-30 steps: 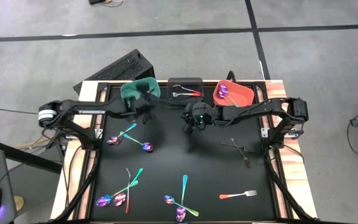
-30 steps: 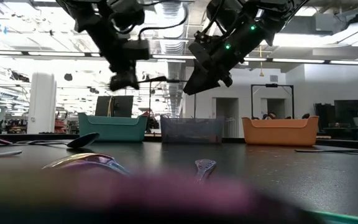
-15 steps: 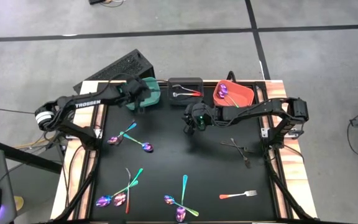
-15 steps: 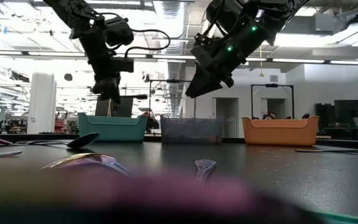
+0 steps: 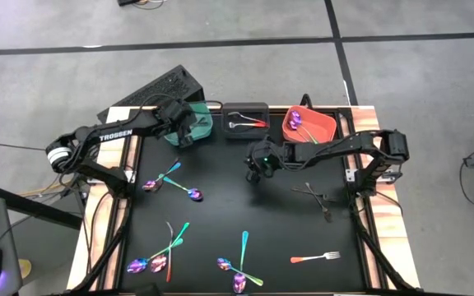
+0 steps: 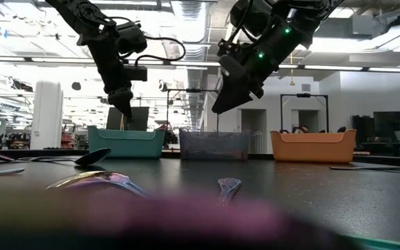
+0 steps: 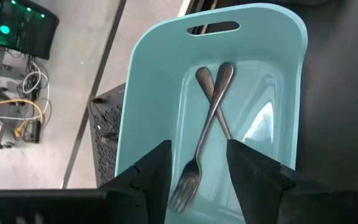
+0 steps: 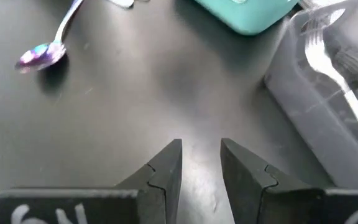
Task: Sort silverware by color (type)
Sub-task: Put the blue spoon into the orange bin
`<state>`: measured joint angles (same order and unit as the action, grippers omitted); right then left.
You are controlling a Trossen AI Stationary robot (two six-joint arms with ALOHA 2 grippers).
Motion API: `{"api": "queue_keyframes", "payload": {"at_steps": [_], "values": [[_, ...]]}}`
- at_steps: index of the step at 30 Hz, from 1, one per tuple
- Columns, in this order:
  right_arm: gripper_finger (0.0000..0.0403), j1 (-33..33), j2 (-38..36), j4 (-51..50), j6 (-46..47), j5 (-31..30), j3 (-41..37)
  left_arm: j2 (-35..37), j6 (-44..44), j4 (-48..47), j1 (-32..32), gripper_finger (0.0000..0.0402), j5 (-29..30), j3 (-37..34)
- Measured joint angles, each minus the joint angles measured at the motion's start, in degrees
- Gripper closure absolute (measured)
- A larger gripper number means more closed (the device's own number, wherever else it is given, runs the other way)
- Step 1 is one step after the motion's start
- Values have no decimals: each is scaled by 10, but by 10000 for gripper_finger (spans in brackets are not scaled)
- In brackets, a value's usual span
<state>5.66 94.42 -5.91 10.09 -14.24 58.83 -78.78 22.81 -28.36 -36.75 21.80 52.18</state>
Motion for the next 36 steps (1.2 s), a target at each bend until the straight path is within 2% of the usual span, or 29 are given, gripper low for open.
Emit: {"api": "queue_keyframes", "payload": {"at_steps": [4, 7, 9, 11, 16, 22, 25, 31, 36], "values": [[273, -20, -34, -56, 3, 11, 2, 0, -19, 0, 0, 253, -1, 0], [273, -36, -66, -132, 25, -10, 0, 0, -34, 0, 1, 253, -14, 0], [273, -46, -93, -181, 47, -36, -5, 0, -47, 3, 2, 253, -42, 0], [273, -56, -122, -201, 73, -62, -19, 1, -55, 32, 2, 253, -103, -10], [273, -91, -197, -243, 167, -97, -82, 19, -71, 181, 4, 253, -217, -79], [273, -147, -289, -266, 290, -120, -166, 58, -91, 297, 20, 253, -230, -162], [273, -169, -319, -271, 348, -122, -197, 83, -96, 390, 36, 253, -248, -220], [277, -187, -335, -309, 403, -105, -212, 125, -131, 634, 69, 253, -346, -324], [280, -188, -333, -387, 430, -86, -213, 133, -131, 688, 95, 253, -350, -340]]}}
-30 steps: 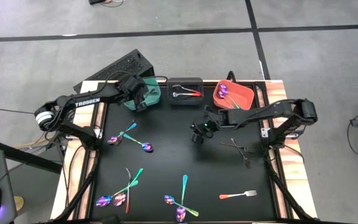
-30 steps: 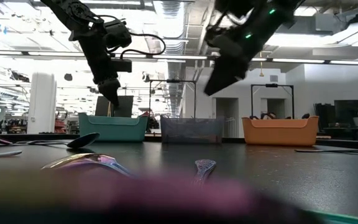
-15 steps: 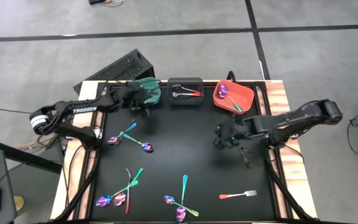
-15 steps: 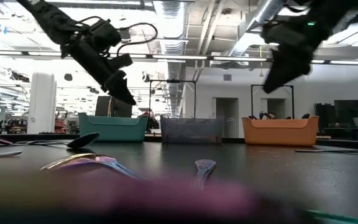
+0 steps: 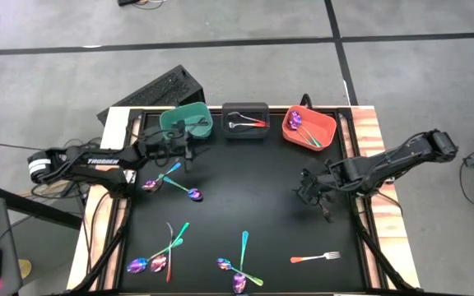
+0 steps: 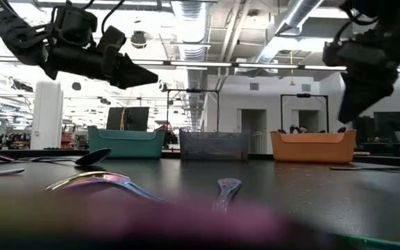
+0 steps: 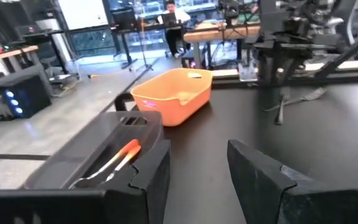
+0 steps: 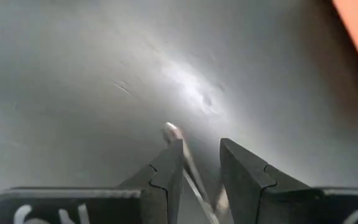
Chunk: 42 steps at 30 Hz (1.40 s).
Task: Sort silverware by color (type)
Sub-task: Put the blue spoon into the orange bin
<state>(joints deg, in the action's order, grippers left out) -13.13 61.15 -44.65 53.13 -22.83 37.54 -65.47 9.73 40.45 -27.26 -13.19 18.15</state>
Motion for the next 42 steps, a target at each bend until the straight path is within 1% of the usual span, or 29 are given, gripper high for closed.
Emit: {"api": "queue_keyframes", "payload": {"at_steps": [3, 6, 9, 13, 18, 22, 27, 30, 35, 37, 40, 42], "values": [[279, 5, 10, -6, 4, -15, 0, -2, 3, -4, 9, 253, 1, 0], [280, 6, 24, -2, -9, -15, 0, -3, 3, -10, 14, 253, 2, -1], [280, 11, 40, -21, -22, -12, 0, -3, -23, -18, 19, 253, 3, -1], [279, 52, 45, -59, -2, -13, 0, -3, -44, -49, 19, 253, 21, -1], [279, 93, 27, -62, -21, -35, 3, -3, -46, -85, 19, 253, 61, -1], [279, 114, 4, -64, -52, -46, 17, -3, -46, -90, 19, 253, 72, -1], [280, 108, -23, -58, -106, -42, 51, -3, -15, -105, 19, 253, 71, -1], [280, 97, -26, -54, -115, -42, 63, -3, -7, -107, 19, 253, 71, -1], [280, 88, -10, -64, -120, -17, 63, -3, -10, -107, 19, 253, 71, -1], [280, 86, 0, -59, -140, -7, 63, -3, -11, -106, 19, 253, 71, -1], [280, 87, 11, -51, -168, 22, 63, -3, -14, -106, 19, 253, 71, -1], [280, 89, 14, -44, -170, 40, 63, -3, -14, -106, 19, 253, 72, -1]]}}
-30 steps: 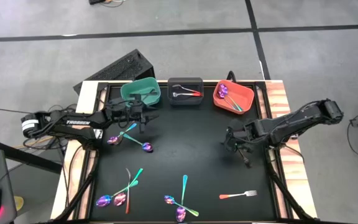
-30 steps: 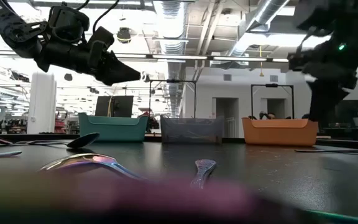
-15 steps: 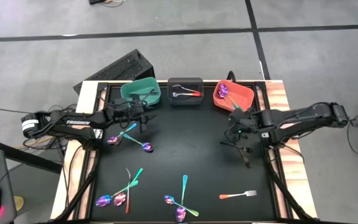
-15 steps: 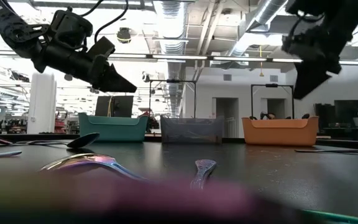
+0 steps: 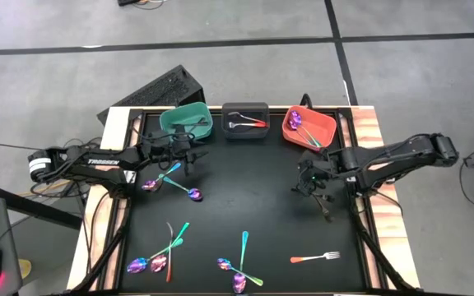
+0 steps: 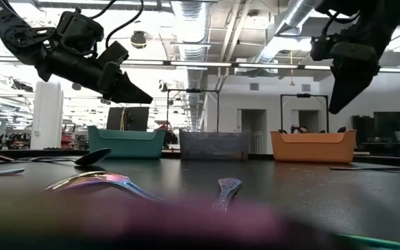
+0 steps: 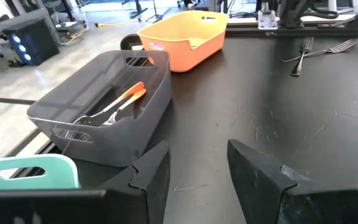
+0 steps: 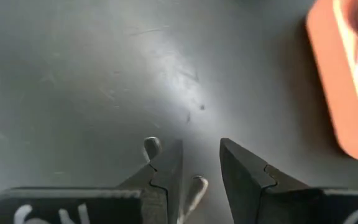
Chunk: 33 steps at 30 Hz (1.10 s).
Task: Sort silverware by color (type)
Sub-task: Put the blue spoon into the orange bin
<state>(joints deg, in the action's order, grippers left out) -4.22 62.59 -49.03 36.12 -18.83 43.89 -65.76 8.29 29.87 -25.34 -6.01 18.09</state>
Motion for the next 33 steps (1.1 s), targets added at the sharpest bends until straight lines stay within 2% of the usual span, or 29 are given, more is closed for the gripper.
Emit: {"api": "queue_keyframes", "payload": {"at_steps": [6, 14, 18, 22, 25, 29, 33], "values": [[280, 1, 0, -39, 63, 9, 30, 0, 5, 16, 0, 253, 27, 0], [280, -44, -4, -109, 111, -68, 43, 0, -5, 21, 2, 253, 71, 0], [280, -48, -4, -91, 118, -71, 43, 15, -19, 20, 24, 253, 120, 0], [280, -48, -4, -70, 87, -73, 43, 49, 9, 18, 56, 253, 137, 7], [280, -40, -4, -77, 71, -96, 43, 76, 43, 15, 72, 253, 143, 19], [280, -20, -5, -98, 101, -147, 43, 100, 74, 12, 76, 253, 158, 36], [280, -1, -5, -138, 123, -159, 43, 111, 104, 6, 75, 253, 209, 48]]}}
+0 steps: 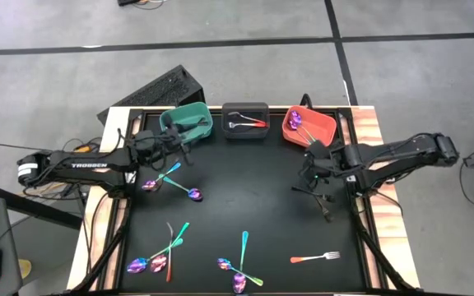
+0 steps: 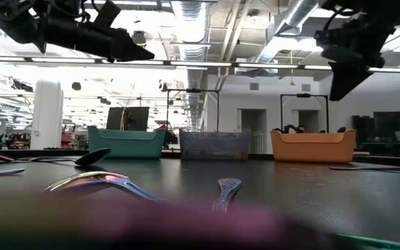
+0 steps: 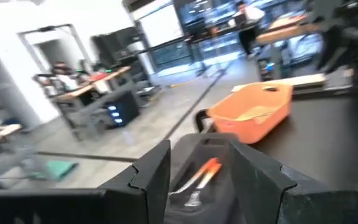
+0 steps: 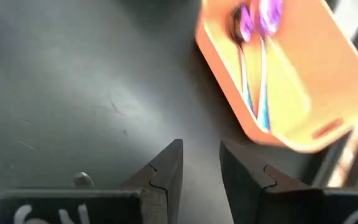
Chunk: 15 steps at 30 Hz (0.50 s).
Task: Sort silverware by color (type)
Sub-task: Put the blue spoon into the orange bin
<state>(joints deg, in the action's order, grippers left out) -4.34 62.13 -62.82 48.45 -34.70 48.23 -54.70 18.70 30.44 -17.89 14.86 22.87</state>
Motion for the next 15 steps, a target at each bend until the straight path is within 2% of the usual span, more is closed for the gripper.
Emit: {"api": "queue_keyframes", "payload": {"at_steps": [5, 7, 11, 15], "values": [[280, 23, 0, -71, 61, 1, 0, -5, 4, -19, -6, 253, 8, 0], [280, 27, 0, -66, 69, 2, -4, -13, -16, -42, -7, 253, 8, 0], [280, 34, 0, 13, 32, 35, -31, -38, -66, -88, -2, 253, -8, 0], [280, 35, 0, 139, -12, 37, -73, -76, -127, -177, 9, 253, -109, 0]]}}
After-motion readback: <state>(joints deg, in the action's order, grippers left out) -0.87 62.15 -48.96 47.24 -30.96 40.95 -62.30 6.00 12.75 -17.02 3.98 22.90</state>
